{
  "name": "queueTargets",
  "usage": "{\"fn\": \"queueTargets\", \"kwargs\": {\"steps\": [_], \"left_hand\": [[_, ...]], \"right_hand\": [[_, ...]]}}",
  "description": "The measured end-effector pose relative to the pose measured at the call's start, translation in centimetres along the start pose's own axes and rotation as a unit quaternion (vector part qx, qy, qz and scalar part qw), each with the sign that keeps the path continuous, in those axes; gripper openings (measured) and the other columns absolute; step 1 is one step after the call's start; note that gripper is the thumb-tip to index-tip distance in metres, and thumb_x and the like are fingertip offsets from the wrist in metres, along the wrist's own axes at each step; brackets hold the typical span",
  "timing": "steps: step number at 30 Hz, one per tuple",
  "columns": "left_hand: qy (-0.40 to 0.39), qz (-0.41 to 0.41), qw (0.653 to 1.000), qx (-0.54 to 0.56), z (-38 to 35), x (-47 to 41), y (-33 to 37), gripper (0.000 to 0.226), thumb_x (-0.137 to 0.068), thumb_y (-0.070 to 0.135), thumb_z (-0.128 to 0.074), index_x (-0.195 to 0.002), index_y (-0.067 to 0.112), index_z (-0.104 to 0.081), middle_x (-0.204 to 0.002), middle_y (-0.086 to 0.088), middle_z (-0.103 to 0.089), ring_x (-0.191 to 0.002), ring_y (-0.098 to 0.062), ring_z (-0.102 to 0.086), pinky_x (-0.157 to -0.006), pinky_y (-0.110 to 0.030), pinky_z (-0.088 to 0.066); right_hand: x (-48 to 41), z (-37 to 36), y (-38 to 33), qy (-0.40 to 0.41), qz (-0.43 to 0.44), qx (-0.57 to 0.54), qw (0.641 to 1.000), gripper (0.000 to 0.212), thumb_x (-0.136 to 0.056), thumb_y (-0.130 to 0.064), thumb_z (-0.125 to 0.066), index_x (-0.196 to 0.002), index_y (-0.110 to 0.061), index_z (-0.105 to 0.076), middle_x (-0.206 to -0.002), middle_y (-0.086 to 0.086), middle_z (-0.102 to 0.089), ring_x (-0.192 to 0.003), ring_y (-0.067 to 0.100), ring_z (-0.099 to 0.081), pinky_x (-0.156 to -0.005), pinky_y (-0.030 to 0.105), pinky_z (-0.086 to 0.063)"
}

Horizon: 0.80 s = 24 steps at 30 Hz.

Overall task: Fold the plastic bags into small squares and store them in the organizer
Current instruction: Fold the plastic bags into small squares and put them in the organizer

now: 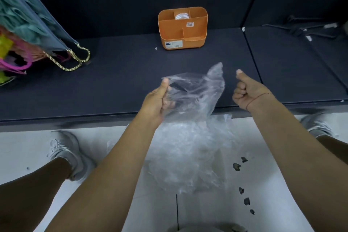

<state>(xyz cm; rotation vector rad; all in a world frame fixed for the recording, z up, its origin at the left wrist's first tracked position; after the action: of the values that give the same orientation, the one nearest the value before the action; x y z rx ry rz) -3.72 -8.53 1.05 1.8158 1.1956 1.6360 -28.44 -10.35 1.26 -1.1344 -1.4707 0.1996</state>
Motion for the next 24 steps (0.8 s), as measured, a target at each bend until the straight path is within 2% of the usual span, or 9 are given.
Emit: {"fn": "queueTargets", "kwargs": {"steps": [3,5,7,10,14,16,18,19,24], "left_hand": [[-0.012,0.059,0.985,0.161,-0.1,0.3,0.6,0.027,-0.094,0.041,-0.059,-0.095,0.014,-0.064,-0.064,0.003,-0.064,-0.037,-0.005,-0.052,-0.046,-0.018,-0.049],[-0.02,0.093,0.973,0.208,-0.2,0.4,0.6,0.028,-0.096,0.041,-0.056,-0.085,0.016,-0.059,-0.051,0.005,-0.053,-0.031,-0.004,-0.044,-0.048,-0.017,-0.048],[-0.023,0.113,0.966,0.232,-0.6,0.9,0.8,0.038,-0.099,0.04,-0.052,-0.072,0.014,-0.055,-0.039,0.008,-0.039,-0.027,-0.005,-0.035,-0.053,-0.014,-0.044],[-0.049,0.106,0.965,0.234,-1.2,1.6,1.0,0.068,-0.103,0.036,-0.043,-0.043,0.008,-0.058,-0.034,0.0,-0.046,-0.025,-0.008,-0.044,-0.045,-0.018,-0.049],[-0.018,0.132,0.957,0.26,0.1,0.7,0.6,0.044,-0.097,0.037,-0.057,-0.059,0.015,-0.054,-0.039,0.008,-0.034,-0.028,-0.005,-0.031,-0.075,-0.021,-0.043],[0.007,0.135,0.951,0.279,1.0,0.1,0.6,0.04,-0.097,0.035,-0.058,-0.063,0.015,-0.056,-0.04,0.008,-0.035,-0.028,-0.004,-0.029,-0.064,-0.016,-0.042],[0.006,0.128,0.947,0.294,1.6,0.0,1.4,0.038,-0.099,0.035,-0.055,-0.067,0.015,-0.055,-0.039,0.008,-0.039,-0.027,-0.003,-0.034,-0.036,-0.01,-0.034],[0.011,0.123,0.945,0.303,1.9,-0.1,1.8,0.035,-0.099,0.035,-0.055,-0.069,0.016,-0.053,-0.039,0.008,-0.039,-0.027,-0.002,-0.034,-0.031,-0.009,-0.029],[0.042,0.107,0.932,0.344,2.4,-0.8,2.8,0.027,-0.097,0.032,-0.06,-0.076,0.016,-0.051,-0.04,0.007,-0.034,-0.029,-0.002,-0.03,-0.031,-0.01,-0.031]], "right_hand": [[1.0,-0.1,0.6,-0.031,0.01,-0.028,0.999,0.029,-0.092,-0.047,-0.057,-0.1,-0.019,-0.06,-0.073,-0.006,-0.059,-0.062,0.005,-0.052,-0.064,0.018,-0.045],[1.8,-0.8,2.5,-0.117,0.011,0.08,0.99,0.044,-0.092,-0.048,-0.055,-0.128,-0.023,-0.05,-0.115,-0.006,-0.06,-0.106,0.01,-0.057,-0.094,0.032,-0.045],[3.0,-2.1,5.2,-0.212,0.021,0.221,0.952,0.057,-0.089,-0.036,-0.066,-0.139,-0.028,-0.04,-0.13,-0.01,-0.056,-0.122,0.009,-0.051,-0.099,0.035,-0.041],[3.7,-4.1,7.7,-0.18,0.088,0.279,0.939,0.052,-0.085,-0.019,-0.072,-0.131,-0.024,-0.049,-0.114,-0.006,-0.067,-0.104,0.004,-0.062,-0.081,0.022,-0.046],[2.6,-5.5,7.2,-0.052,0.14,0.227,0.962,0.021,-0.089,-0.006,-0.065,-0.109,-0.008,-0.067,-0.077,0.003,-0.067,-0.062,0.005,-0.06,-0.06,0.012,-0.048],[2.1,-5.2,6.4,-0.043,0.129,0.239,0.961,0.01,-0.09,-0.006,-0.063,-0.095,-0.007,-0.071,-0.07,0.003,-0.062,-0.058,0.006,-0.053,-0.054,0.011,-0.046],[1.6,-4.5,5.5,-0.042,0.124,0.27,0.954,0.013,-0.092,-0.008,-0.061,-0.084,-0.015,-0.07,-0.068,0.002,-0.059,-0.059,0.006,-0.051,-0.054,0.012,-0.046],[1.3,-4.1,5.1,-0.039,0.12,0.276,0.953,0.016,-0.093,-0.009,-0.06,-0.081,-0.016,-0.068,-0.069,0.001,-0.058,-0.062,0.007,-0.051,-0.057,0.013,-0.047],[0.3,-3.3,5.3,-0.07,0.092,0.247,0.962,0.005,-0.095,-0.014,-0.059,-0.093,-0.019,-0.06,-0.103,-0.001,-0.06,-0.102,0.015,-0.057,-0.09,0.029,-0.048]]}}
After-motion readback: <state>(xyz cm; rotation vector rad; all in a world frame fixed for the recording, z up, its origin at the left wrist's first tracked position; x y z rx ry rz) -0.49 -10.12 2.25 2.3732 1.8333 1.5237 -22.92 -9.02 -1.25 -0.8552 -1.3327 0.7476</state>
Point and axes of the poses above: each hand's wrist, its own x-axis away from the middle knuckle, its own z-axis out of the back of the hand, y = z × x, the point moved 1 cm from there along -x, towards the middle knuckle
